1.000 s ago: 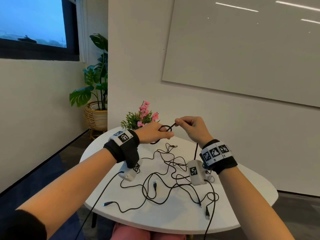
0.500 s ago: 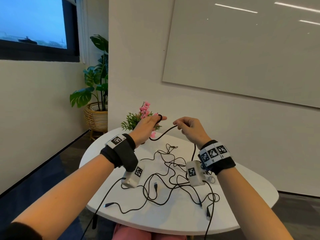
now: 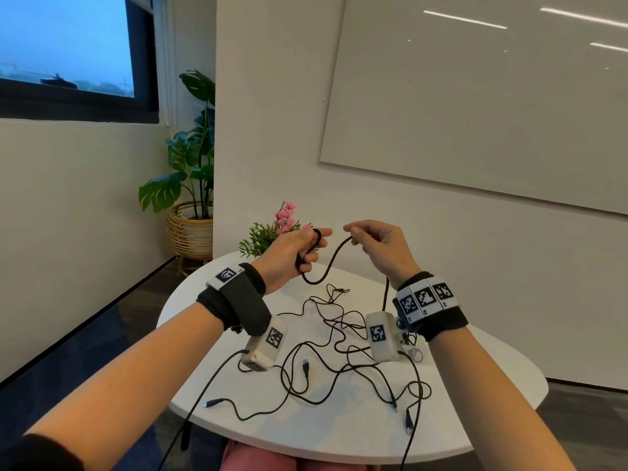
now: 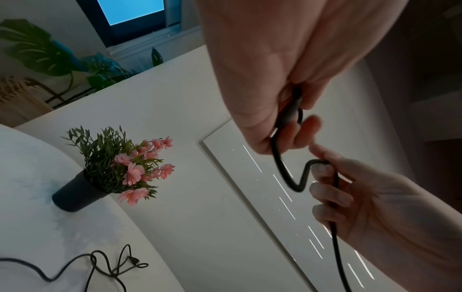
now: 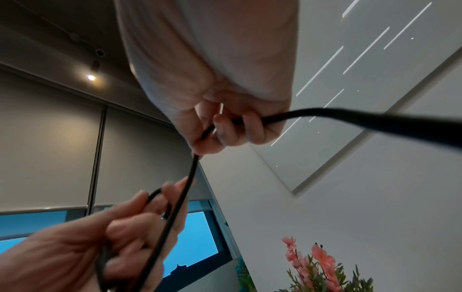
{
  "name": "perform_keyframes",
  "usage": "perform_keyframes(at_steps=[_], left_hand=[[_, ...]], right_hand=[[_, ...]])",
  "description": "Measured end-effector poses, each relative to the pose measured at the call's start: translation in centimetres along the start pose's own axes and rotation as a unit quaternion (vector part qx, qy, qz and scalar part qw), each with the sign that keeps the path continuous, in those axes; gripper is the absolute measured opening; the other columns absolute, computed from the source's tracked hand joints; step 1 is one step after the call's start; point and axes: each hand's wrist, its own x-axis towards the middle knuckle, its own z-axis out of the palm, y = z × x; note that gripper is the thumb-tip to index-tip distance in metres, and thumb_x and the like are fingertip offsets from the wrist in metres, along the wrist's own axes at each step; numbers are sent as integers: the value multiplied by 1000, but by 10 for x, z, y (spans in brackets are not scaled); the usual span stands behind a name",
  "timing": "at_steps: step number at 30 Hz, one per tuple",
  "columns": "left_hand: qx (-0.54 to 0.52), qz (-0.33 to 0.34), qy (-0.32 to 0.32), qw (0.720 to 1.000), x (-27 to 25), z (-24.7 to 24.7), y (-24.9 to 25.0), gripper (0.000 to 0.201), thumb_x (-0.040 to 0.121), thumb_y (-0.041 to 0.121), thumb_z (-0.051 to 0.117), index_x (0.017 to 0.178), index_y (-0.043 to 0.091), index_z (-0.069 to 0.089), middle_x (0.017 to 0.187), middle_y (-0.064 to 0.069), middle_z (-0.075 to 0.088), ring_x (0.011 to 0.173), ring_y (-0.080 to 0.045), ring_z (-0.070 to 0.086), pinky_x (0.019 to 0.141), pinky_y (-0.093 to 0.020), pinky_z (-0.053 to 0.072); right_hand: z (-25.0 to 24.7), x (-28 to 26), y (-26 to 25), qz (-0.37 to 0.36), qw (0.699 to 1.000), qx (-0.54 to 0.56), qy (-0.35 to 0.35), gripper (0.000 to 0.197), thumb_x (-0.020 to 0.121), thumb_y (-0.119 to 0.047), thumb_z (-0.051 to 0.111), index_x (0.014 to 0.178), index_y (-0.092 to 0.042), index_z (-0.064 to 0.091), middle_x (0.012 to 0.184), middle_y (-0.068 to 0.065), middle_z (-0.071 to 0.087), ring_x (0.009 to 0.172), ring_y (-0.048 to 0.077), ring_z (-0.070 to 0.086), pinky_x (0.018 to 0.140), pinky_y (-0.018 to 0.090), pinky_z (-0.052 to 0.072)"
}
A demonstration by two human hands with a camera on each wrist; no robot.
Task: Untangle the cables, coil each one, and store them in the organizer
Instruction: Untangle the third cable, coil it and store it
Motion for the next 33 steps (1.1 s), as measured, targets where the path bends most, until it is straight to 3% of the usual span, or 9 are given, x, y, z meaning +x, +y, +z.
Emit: perform_keyframes(at_steps=[4, 9, 12, 18, 20, 22, 25, 29, 33], left_hand=[[42, 22, 16, 999, -3, 5, -3, 35, 102, 29, 30, 125, 17, 55, 121, -1, 64, 104, -11, 61, 90, -26, 44], [18, 58, 47, 997, 3, 9, -6, 47, 102, 33, 24, 144, 13, 31, 151, -8, 34, 139, -16, 32, 117, -39, 23], [-39, 74, 62, 995, 6, 6, -4, 48, 102, 33, 22, 142, 8, 33, 148, -10, 38, 138, -19, 35, 117, -40, 22], [-62, 107, 74, 990, 6, 5, 1, 44, 103, 29, 20, 135, 7, 41, 140, -11, 48, 133, -19, 42, 113, -35, 29], [-65, 123, 75, 988, 6, 11, 2, 43, 103, 27, 20, 132, 5, 43, 139, -12, 48, 132, -18, 43, 114, -36, 28], [-65, 131, 70, 987, 8, 15, 5, 40, 104, 25, 21, 129, 4, 45, 138, -14, 50, 131, -18, 44, 113, -35, 30], [-66, 138, 73, 986, 7, 7, 17, 39, 104, 24, 22, 128, 3, 45, 132, -15, 54, 125, -20, 52, 106, -31, 41], [-28, 54, 45, 997, -3, -19, 28, 40, 103, 24, 27, 131, 1, 45, 126, -16, 60, 113, -24, 62, 93, -30, 52], [99, -33, -36, 994, -13, -24, 19, 37, 101, 22, 30, 126, 5, 51, 112, -11, 68, 99, -26, 68, 88, -30, 54]], right_hand=[[5, -1, -3, -18, 997, -77, -22, 12, 81, -31, 70, 85, -20, 73, 71, -1, 63, 65, 7, 52, 66, 25, 44], [14, -4, 0, 15, 974, -226, -20, 31, 72, -55, 69, 77, -25, 66, 57, -7, 49, 55, 10, 44, 58, 27, 39], [19, -12, 6, 1, 945, -303, -121, 29, 82, -52, 62, 94, -26, 67, 80, -5, 63, 73, 13, 57, 68, 31, 46], [27, -17, 7, -41, 926, -333, -173, 47, 83, -47, 63, 119, -20, 50, 109, -2, 57, 87, 14, 56, 80, 32, 49], [38, -22, 4, -44, 916, -317, -240, 43, 86, -45, 60, 118, -17, 54, 108, 0, 60, 80, 10, 54, 76, 25, 45], [49, -28, 5, -47, 923, -269, -272, 29, 93, -36, 53, 107, -11, 61, 88, -2, 65, 66, 5, 53, 65, 21, 40], [42, -25, 7, -29, 950, -201, -235, 24, 97, -23, 46, 87, -11, 64, 64, -10, 50, 57, 4, 46, 57, 18, 35], [3, -5, 5, 14, 996, -48, -78, 28, 99, -24, 42, 82, -19, 63, 60, -4, 37, 53, 9, 33, 50, 19, 29], [-20, 4, -9, 4, 1000, 4, -29, 34, 99, -29, 41, 80, -17, 67, 58, -2, 35, 50, 5, 30, 49, 15, 27]])
